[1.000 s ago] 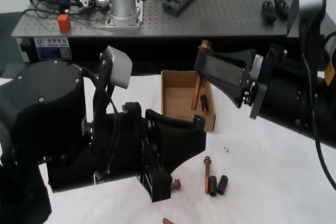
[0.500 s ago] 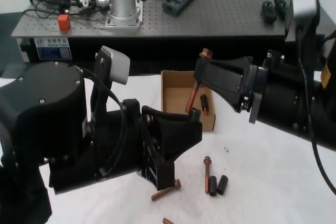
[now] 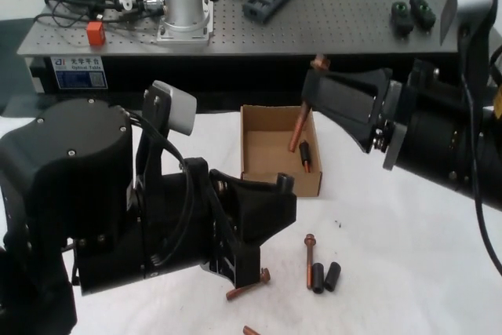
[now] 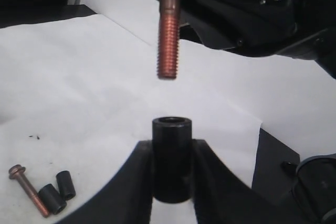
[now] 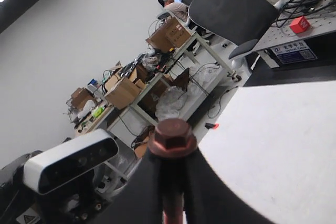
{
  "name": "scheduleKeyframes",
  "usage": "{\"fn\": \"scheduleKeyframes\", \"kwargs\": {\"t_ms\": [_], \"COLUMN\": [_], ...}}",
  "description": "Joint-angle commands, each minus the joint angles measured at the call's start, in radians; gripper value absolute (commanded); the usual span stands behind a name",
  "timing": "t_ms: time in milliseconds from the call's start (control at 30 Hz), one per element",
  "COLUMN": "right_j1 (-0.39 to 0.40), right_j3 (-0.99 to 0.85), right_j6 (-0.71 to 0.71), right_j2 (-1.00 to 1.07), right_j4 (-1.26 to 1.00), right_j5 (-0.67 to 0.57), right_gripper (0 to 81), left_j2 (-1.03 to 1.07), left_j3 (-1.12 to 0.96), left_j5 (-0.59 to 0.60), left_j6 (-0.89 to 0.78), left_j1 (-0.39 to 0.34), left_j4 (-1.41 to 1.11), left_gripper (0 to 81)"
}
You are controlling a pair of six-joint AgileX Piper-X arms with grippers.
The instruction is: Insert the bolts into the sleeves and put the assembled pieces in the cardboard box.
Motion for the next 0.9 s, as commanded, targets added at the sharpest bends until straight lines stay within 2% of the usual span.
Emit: {"fn": "scheduleKeyframes", "kwargs": {"t_ms": [0, 500, 767, 867], "right_j1": [-0.004, -0.001, -0.001, -0.001], "right_j3": [-0.013, -0.013, -0.013, -0.013], "right_j6": [0.003, -0.001, -0.004, -0.027], "right_j2": [-0.003, -0.003, -0.003, -0.003], "right_j4": [0.009, 0.085, 0.091, 0.091], "right_j5": [-0.034, -0.160, -0.294, -0.304], "right_gripper": [3.0, 3.0, 1.5, 22.4], "left_j2": [-0.009, -0.009, -0.009, -0.009], "left_j3": [-0.006, -0.006, -0.006, -0.006], "left_j5": [-0.009, 0.049, 0.048, 0.048], "left_j6": [0.013, 0.043, 0.048, 0.060], "left_j1": [0.001, 0.001, 0.001, 0.001], "left_j4": [-0.007, -0.007, -0.007, -0.017], "left_gripper": [0.7, 0.7, 0.7, 0.7]}}
